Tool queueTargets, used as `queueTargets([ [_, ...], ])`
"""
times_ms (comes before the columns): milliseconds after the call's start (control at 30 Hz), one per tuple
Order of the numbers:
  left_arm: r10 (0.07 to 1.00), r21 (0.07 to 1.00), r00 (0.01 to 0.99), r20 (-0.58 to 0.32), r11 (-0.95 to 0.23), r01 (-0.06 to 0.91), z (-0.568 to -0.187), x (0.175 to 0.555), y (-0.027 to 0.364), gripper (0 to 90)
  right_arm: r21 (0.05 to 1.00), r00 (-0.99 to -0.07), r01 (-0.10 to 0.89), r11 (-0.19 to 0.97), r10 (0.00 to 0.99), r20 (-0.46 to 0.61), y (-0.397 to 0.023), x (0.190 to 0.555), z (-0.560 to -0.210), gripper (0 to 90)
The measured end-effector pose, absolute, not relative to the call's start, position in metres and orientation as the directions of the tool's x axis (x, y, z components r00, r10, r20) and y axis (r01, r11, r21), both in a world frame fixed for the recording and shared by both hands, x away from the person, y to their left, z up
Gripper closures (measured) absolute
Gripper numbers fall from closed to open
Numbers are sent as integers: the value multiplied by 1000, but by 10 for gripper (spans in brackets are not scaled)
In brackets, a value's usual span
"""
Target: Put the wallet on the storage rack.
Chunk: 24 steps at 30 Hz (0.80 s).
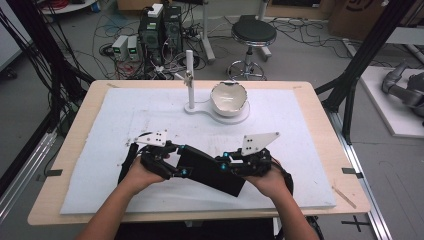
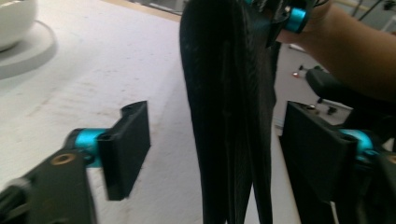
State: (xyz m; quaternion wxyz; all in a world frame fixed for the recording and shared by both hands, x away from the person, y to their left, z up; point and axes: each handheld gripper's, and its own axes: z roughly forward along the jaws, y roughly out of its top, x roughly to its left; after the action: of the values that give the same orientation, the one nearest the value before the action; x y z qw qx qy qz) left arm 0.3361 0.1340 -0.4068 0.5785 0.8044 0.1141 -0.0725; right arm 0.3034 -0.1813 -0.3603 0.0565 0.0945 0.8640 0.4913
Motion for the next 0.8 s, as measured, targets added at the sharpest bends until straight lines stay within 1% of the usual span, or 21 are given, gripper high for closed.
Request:
queueTargets([
  [67,68,914,963,-260,-303,268,-407,336,133,417,860,-977,102,500,213,-8,-180,304,-361,837],
  [100,54,912,963,-263,-310,267,-407,335,133,504,859,-977,111,499,214,2,-180,304,-362,837],
  [133,57,911,963,-264,-313,268,-407,335,134,618,860,-977,118,496,213,11,-181,305,-363,835],
  [200,50,908,956,-290,-301,291,-407,336,136,696,868,-977,122,481,212,19,-182,306,-366,833],
  [233,54,908,956,-289,-302,292,-406,336,136,729,873,-976,132,469,217,31,-182,306,-368,829],
  [300,67,906,958,-278,-313,285,-405,334,136,743,879,-973,134,458,229,29,-183,308,-370,806],
  [333,72,904,960,-271,-322,280,-404,333,136,746,882,-971,142,450,237,36,-183,309,-372,775],
  [433,99,906,963,-251,-326,270,-401,332,138,747,883,-960,181,432,274,62,-187,312,-372,629],
  [533,148,903,966,-210,-350,250,-390,332,144,747,891,-940,215,400,333,77,-199,314,-370,516],
  [633,192,905,968,-162,-362,224,-373,332,150,746,886,-916,243,396,395,75,-214,313,-371,463],
  [700,217,914,966,-139,-347,209,-361,334,154,746,887,-898,253,387,435,66,-224,311,-376,445],
  [800,256,919,960,-114,-340,200,-343,342,157,746,879,-879,290,379,469,88,-235,309,-385,414],
])
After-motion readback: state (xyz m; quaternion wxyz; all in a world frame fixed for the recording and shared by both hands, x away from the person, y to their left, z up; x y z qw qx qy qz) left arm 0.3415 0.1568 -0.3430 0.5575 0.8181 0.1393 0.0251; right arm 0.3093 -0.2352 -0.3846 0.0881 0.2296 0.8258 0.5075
